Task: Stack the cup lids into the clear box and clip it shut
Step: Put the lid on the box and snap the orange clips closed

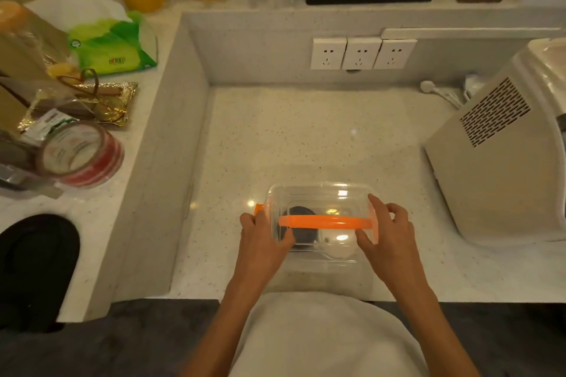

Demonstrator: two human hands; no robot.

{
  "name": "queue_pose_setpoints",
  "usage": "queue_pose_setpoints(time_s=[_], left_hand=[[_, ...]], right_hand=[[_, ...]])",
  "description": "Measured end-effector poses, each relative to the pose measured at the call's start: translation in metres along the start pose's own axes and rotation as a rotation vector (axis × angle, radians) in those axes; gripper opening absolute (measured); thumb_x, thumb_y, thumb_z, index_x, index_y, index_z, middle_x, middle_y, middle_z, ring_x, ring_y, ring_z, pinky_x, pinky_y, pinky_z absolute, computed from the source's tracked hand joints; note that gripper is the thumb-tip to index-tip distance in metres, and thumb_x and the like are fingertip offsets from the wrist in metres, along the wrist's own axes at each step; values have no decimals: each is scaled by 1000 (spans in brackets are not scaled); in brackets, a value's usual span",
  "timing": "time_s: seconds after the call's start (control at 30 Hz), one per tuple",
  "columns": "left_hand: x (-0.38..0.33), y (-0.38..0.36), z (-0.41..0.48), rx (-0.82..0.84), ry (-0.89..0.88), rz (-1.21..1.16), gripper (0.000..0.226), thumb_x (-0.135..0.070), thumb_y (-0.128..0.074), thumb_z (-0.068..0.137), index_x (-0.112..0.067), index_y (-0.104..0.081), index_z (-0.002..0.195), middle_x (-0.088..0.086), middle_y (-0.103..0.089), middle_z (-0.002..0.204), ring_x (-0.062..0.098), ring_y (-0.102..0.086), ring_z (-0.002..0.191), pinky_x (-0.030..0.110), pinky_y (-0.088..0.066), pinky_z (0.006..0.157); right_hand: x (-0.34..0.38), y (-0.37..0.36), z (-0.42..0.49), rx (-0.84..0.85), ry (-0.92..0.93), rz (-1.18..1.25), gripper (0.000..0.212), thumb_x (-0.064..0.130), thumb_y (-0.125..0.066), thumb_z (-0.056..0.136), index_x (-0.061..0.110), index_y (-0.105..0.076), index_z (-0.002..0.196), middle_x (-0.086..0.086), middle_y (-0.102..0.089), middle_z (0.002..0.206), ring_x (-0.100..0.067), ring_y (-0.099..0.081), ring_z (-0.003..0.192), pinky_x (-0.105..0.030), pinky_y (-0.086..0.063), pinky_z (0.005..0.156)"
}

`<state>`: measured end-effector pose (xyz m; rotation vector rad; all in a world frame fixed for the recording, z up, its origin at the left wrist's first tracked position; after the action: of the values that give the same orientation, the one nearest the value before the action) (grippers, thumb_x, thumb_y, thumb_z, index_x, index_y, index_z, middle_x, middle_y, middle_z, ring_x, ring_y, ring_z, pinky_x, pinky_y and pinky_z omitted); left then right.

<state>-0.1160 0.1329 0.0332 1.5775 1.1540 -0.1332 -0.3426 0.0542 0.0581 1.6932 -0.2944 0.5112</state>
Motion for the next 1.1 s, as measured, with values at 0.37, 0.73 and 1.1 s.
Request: queue_pose_setpoints(time_s=[0.37, 0.73, 1.1], left_hand=[[-4, 11, 41, -221, 81, 236, 92, -61, -64, 85, -18, -25, 156, 17, -38, 145, 33, -40, 131, 46, -38, 107], [12, -1, 37, -252, 137, -320, 68, -53, -80, 78, -24, -45, 129, -4, -52, 116, 11, -59, 86, 16, -48, 60], [-4, 5, 30, -381, 62, 11, 55, -52, -72, 86, -17, -54, 125, -5, -47, 103, 13, -50, 79, 15, -29, 54]], right_hand=[[-6, -19, 59, 63, -167, 101, 96, 49, -72, 80, 29, -14, 154, -11, -30, 155, -35, -31, 139, -52, -32, 110], [-36, -43, 54, 257, -412, 659, 102, 66, -73, 64, 34, -24, 148, -1, -42, 146, -24, -51, 120, -43, -50, 92], [-27, -37, 56, 104, -317, 515, 94, 60, -70, 72, 29, -25, 148, -2, -42, 149, -25, -51, 123, -43, -49, 95]])
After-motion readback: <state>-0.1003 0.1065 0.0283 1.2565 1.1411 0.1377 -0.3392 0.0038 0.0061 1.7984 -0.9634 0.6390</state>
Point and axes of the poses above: each hand's wrist, its own z-axis towards the middle knuckle, its own y-axis out of the back of the hand, x = y × z, the point moved 5 cm from there along z, towards the middle knuckle
